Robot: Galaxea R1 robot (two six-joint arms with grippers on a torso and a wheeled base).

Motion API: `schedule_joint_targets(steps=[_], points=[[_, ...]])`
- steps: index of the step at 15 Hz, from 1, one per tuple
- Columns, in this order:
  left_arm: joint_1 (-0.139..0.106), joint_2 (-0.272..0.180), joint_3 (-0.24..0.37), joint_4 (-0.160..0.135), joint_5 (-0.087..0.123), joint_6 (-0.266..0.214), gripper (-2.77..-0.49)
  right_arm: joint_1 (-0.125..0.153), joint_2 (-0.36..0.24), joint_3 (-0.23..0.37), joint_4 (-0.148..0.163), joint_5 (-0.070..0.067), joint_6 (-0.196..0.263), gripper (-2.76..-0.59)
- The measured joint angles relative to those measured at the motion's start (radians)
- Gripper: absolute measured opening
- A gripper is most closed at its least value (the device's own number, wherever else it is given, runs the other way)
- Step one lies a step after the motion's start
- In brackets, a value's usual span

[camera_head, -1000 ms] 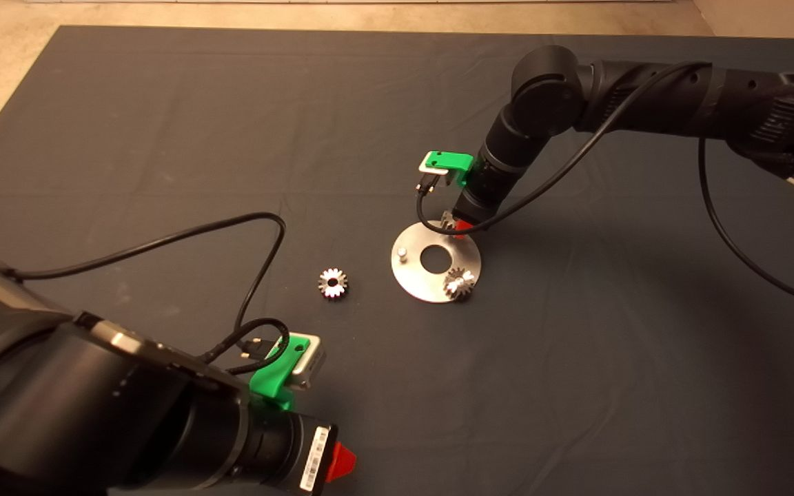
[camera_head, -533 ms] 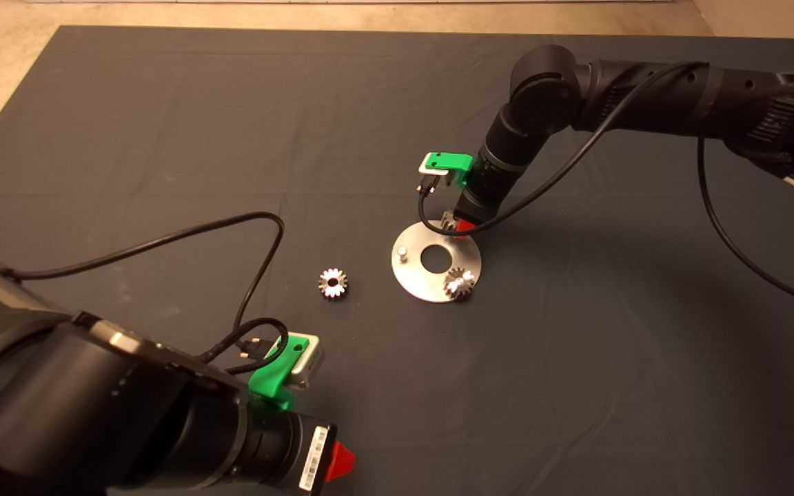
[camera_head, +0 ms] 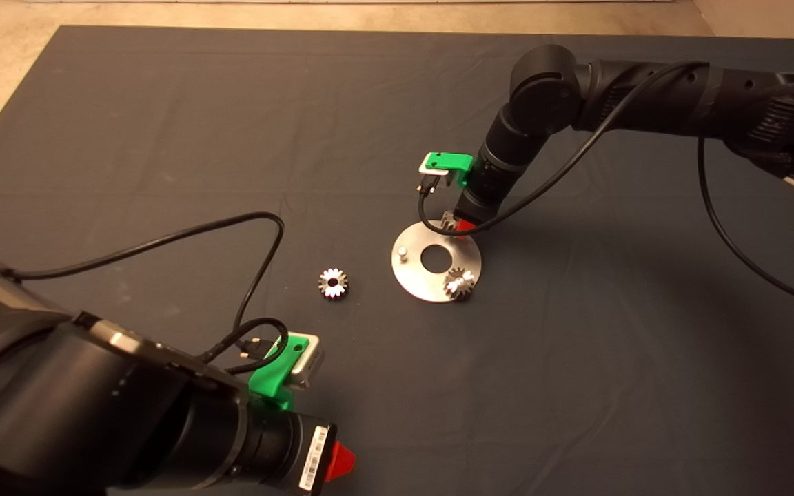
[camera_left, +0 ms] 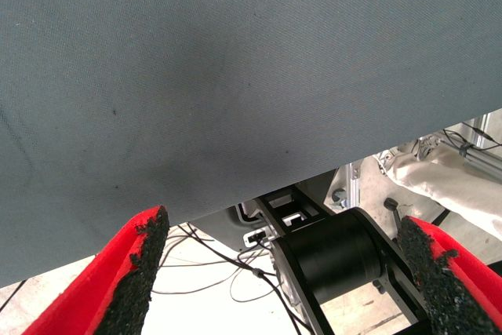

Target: Install three planetary gears onto the carrier pins

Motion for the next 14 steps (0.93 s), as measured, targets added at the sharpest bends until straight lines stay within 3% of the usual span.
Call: schedule_joint_targets(steps=[5,8,14], points=[[0.000,0.000,0.000,0.000,0.000,0.000,-1.19,0.000,0.000,0.000,0.000,0.000,0.000,-2.41],[0.000,0.000,0.000,0.000,0.000,0.000,-1.19,0.001,-0.003,0.000,0.000,-0.009,0.000,-2.31],[0.000,0.000,0.000,0.000,0.000,0.000,-1.19,0.002,-0.009,-0.004,0.000,-0.012,0.000,-1.91]])
